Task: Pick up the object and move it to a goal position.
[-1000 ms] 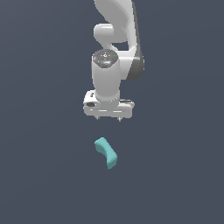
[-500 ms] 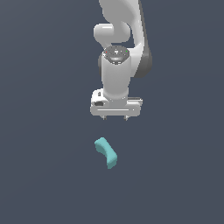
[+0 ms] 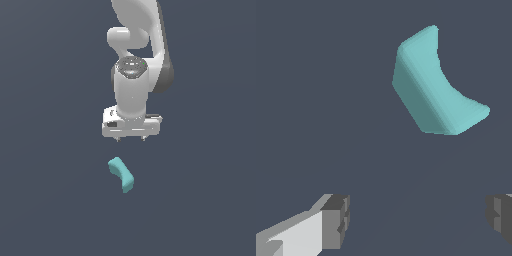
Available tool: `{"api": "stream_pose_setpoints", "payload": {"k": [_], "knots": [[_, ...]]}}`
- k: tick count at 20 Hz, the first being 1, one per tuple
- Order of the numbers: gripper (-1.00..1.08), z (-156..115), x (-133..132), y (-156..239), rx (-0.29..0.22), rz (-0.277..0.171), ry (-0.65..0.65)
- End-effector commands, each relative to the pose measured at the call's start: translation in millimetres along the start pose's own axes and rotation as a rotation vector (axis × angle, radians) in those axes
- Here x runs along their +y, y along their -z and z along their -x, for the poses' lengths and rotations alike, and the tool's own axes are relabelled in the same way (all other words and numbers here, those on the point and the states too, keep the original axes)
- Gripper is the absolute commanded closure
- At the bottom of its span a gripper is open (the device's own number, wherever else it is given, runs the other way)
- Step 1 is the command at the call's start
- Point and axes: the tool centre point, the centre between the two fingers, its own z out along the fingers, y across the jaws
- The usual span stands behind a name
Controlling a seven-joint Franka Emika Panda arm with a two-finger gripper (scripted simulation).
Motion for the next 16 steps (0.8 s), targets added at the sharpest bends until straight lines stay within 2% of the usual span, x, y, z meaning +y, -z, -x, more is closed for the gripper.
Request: {"api": "stream_pose_setpoints", "payload": {"k": [1,16], "knots": [[-0.92,-7.4,2.1,-1.8,-0.001,0.001,0.037],[-0.92,-70.6,26.2,-22.7,-0.006,0.006,0.387]]}}
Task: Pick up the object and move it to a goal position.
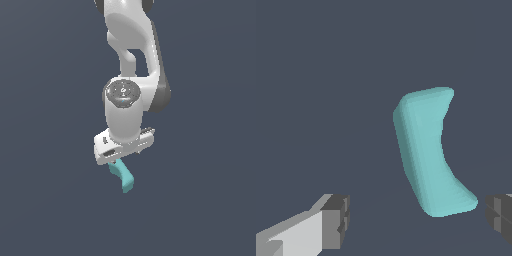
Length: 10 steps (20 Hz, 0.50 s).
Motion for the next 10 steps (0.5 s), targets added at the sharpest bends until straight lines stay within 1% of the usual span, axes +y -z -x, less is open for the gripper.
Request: {"api": "stream_pose_setpoints", "payload": {"k": [1,10], "knots": [[-0.92,-7.3,7.7,-4.0,0.000,0.000,0.058],[-0.92,-21.6,26.0,-14.3,-0.001,0.000,0.186]]}}
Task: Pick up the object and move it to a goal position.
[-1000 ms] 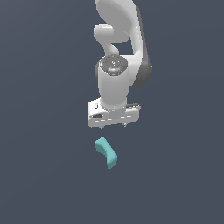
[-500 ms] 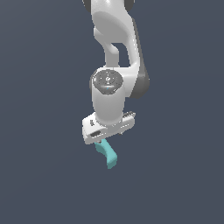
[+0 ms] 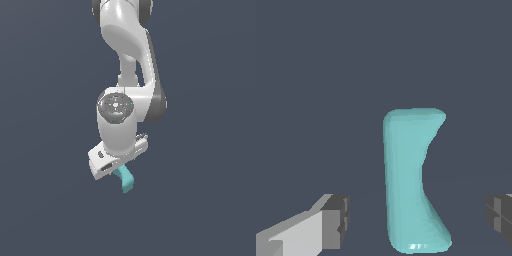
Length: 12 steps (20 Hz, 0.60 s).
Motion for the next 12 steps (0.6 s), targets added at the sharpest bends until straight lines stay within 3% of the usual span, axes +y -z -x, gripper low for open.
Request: {"api": "stream_pose_setpoints", "payload": {"k": [1,12], "knots": [[-0.92,-2.1,3.9,-1.8,0.000,0.000,0.026],[-0.92,-3.3,7.0,-11.1,0.000,0.000,0.044]]}}
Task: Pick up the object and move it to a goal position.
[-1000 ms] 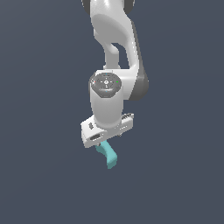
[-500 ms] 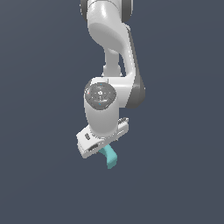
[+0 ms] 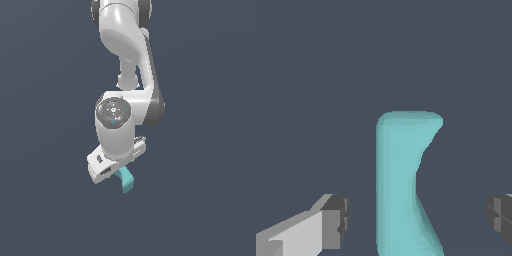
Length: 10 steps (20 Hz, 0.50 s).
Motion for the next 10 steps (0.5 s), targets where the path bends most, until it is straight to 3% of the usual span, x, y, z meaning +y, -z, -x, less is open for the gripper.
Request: {"api": "stream_pose_setpoints", "payload": {"k": [1,10], "knots": [[-0.92,0.3,-0.1,-8.3,-0.001,-0.001,0.001],[-0.92,1.1,-1.0,-42.3,-0.001,-0.001,0.004]]}}
